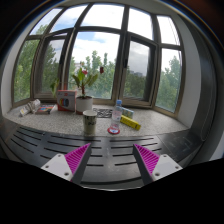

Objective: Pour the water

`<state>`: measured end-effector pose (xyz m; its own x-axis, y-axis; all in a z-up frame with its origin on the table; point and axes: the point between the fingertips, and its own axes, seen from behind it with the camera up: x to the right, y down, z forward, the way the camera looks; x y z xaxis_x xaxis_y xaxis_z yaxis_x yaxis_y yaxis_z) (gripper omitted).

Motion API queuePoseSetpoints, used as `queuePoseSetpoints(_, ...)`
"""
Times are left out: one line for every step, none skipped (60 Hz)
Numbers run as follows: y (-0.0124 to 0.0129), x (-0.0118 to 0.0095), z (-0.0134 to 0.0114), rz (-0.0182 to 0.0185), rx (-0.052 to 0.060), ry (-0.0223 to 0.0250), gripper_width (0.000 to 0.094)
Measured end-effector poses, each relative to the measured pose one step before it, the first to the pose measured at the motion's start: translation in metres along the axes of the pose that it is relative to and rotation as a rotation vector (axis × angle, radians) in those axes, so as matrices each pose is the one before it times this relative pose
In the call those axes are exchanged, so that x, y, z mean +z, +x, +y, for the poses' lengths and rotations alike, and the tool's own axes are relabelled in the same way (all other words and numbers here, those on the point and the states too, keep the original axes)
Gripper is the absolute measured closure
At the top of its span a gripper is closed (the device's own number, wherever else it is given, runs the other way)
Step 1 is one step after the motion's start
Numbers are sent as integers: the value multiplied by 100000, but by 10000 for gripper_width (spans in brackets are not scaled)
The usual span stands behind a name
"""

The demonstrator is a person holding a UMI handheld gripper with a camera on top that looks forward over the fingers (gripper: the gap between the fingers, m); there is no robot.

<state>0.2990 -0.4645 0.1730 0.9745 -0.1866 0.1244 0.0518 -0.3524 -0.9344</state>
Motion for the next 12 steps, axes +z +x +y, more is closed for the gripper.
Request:
queuePoseSetpoints(-67,-303,-7,129,-423,189,81)
queuePoseSetpoints(-66,-294,8,151,-492,81,81)
queuePoseSetpoints(-66,-242,4,207,-340,-8,81)
queuePoseSetpoints(36,-34,-75,265,-318,44,82)
queuePoseSetpoints(-186,-291,-4,74,-81,322,81)
queuePoseSetpoints(-86,-222,-26,-41,-285,265,83)
queuePoseSetpoints(-87,-182,-17,-176,-332,130,82)
queuePoseSetpoints(-102,-192,0,-259,-319,21,81)
queuePoseSetpoints(-124,-152,18,-266,-306,-46,82)
queuePoseSetpoints(-160,-174,39,-304,-323,-137,81)
queuePoseSetpoints(-170,190,50,-390,-283,-167,82)
queuePoseSetpoints(-89,-95,18,-143,-13,-135,81)
